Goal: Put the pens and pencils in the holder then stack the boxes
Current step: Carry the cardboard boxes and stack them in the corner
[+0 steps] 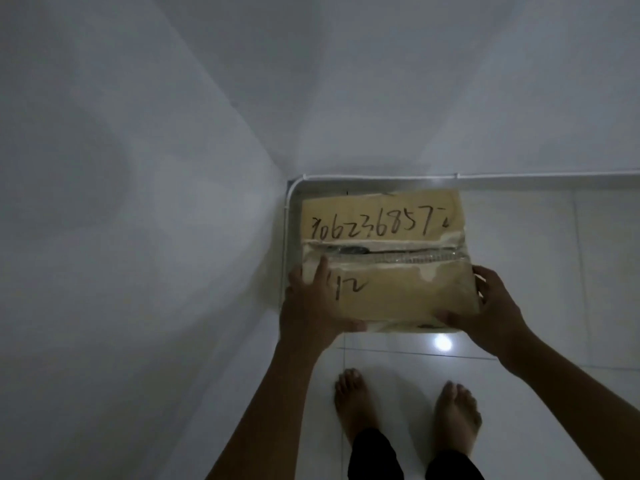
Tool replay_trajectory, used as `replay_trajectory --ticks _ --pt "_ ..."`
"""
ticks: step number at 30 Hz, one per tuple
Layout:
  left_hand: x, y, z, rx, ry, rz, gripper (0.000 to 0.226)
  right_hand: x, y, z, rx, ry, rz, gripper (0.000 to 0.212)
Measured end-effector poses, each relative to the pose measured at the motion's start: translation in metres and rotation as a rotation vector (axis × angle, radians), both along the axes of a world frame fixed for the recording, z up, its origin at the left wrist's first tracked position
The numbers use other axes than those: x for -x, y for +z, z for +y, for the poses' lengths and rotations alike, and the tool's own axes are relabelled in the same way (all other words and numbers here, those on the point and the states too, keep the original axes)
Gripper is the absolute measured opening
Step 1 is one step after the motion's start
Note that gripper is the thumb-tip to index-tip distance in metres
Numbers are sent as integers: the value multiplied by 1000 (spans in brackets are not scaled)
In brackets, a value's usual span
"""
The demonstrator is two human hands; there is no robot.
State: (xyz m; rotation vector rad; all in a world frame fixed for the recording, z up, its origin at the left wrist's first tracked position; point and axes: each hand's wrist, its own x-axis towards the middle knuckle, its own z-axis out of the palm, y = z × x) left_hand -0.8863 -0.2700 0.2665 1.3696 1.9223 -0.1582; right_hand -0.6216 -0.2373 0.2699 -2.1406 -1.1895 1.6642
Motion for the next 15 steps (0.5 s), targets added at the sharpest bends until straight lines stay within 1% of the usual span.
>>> replay_trajectory --ticks 4,7,11,15 --pt "15 -69 10 -33 41 -9 135 14 -71 15 -30 19 -16 95" --pt "23 -110 19 -75 -11 27 131 25 -112 20 -68 28 -42 96" --pt "26 -145 22 -170 -132 191 115 40 -144 21 -130 29 -92 95" --pt "31 -154 28 -127 -174 305 110 55 -157 33 -170 72 -123 93"
